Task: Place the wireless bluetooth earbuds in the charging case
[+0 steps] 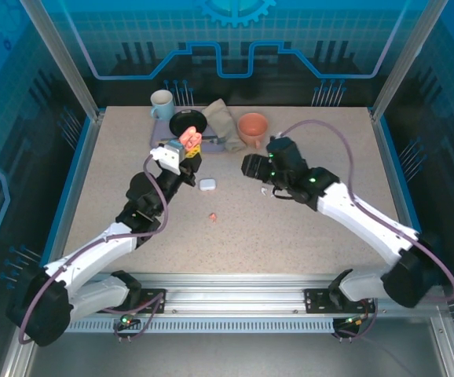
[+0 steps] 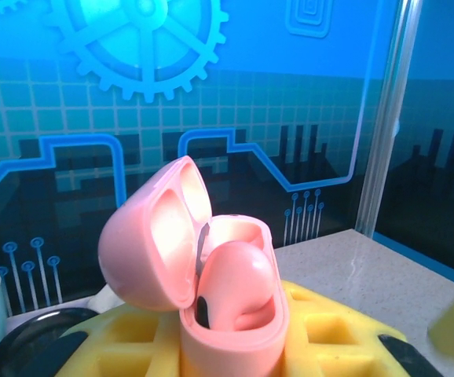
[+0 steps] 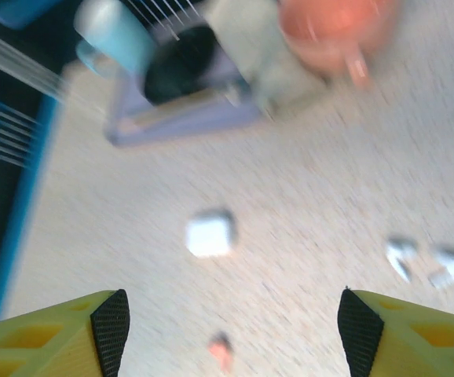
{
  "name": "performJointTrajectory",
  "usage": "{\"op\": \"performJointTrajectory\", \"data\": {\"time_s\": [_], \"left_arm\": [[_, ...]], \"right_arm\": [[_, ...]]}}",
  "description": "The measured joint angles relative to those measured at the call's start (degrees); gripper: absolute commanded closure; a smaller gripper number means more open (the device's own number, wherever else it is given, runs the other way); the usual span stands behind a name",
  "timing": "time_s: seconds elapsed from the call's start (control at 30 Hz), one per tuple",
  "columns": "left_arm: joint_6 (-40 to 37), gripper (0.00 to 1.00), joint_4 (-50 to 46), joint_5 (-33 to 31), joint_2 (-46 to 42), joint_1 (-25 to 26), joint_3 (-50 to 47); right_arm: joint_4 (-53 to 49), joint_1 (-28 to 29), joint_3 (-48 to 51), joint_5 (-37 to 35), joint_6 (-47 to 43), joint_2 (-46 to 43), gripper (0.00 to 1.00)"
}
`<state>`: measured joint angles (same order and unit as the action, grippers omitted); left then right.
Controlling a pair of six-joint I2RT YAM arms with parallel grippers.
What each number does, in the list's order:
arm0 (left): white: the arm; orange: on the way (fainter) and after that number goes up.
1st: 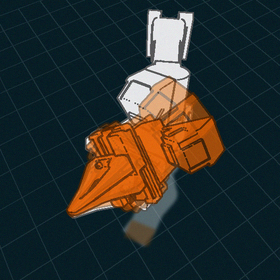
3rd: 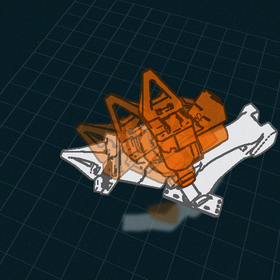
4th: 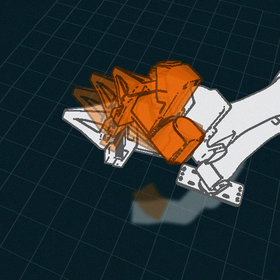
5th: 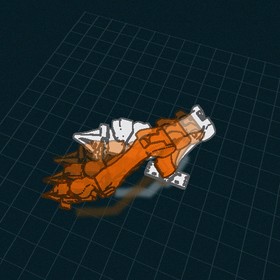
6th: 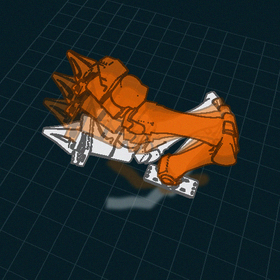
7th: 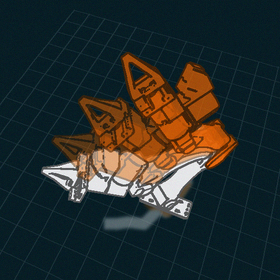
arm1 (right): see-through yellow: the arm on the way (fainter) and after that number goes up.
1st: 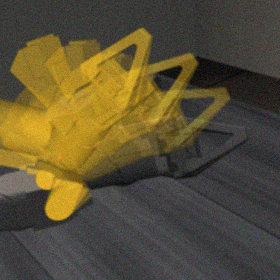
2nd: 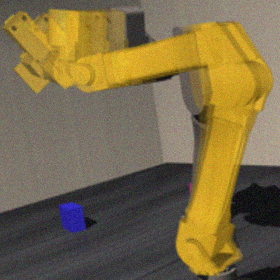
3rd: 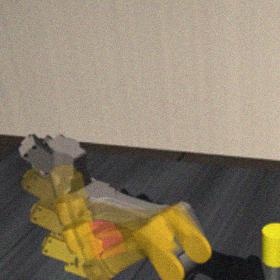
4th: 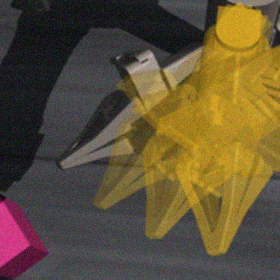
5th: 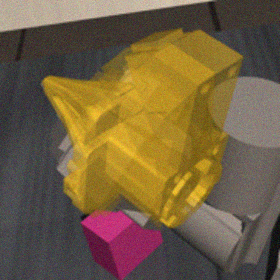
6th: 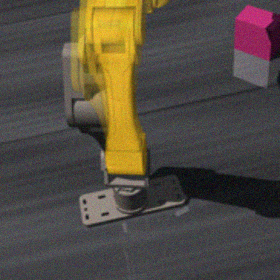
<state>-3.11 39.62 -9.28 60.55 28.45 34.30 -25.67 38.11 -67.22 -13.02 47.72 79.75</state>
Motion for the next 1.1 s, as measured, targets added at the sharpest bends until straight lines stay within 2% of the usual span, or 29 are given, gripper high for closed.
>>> {"op": "performJointTrajectory", "data": {"time_s": [0.1, 0.17, 0.3, 0.47, 0.7, 1.1], "left_arm": [[0.1, 1.0, -0.9, 0.0, -1.8, -1.3, -0.7], [0.2, 1.0, -1.3, -0.2, -2.7, -1.9, -0.8], [0.2, 1.0, -1.9, -0.2, -4.3, -3.1, -1.0], [0.8, 1.0, -2.2, -0.4, -5.4, -3.9, -1.7], [1.7, 1.0, -2.3, -0.4, -5.6, -5.0, -1.7], [1.7, 1.0, -2.3, -0.4, -5.6, -5.5, -1.7]], "right_arm": [[-7.0, 3.1, -4.1, 0.0, -1.6, 10.0, 0.15], [-10.6, 5.9, -7.6, -0.2, -3.2, 16.4, 0.15], [-16.0, 11.5, -16.0, -0.7, -6.6, 27.2, 0.17], [-20.2, 14.2, -25.0, -0.2, -10.3, 36.2, 0.24], [-23.4, 14.3, -31.5, 1.8, -14.4, 42.6, 0.36], [-26.7, 14.9, -36.2, 3.1, -15.4, 48.2, 0.38]]}}
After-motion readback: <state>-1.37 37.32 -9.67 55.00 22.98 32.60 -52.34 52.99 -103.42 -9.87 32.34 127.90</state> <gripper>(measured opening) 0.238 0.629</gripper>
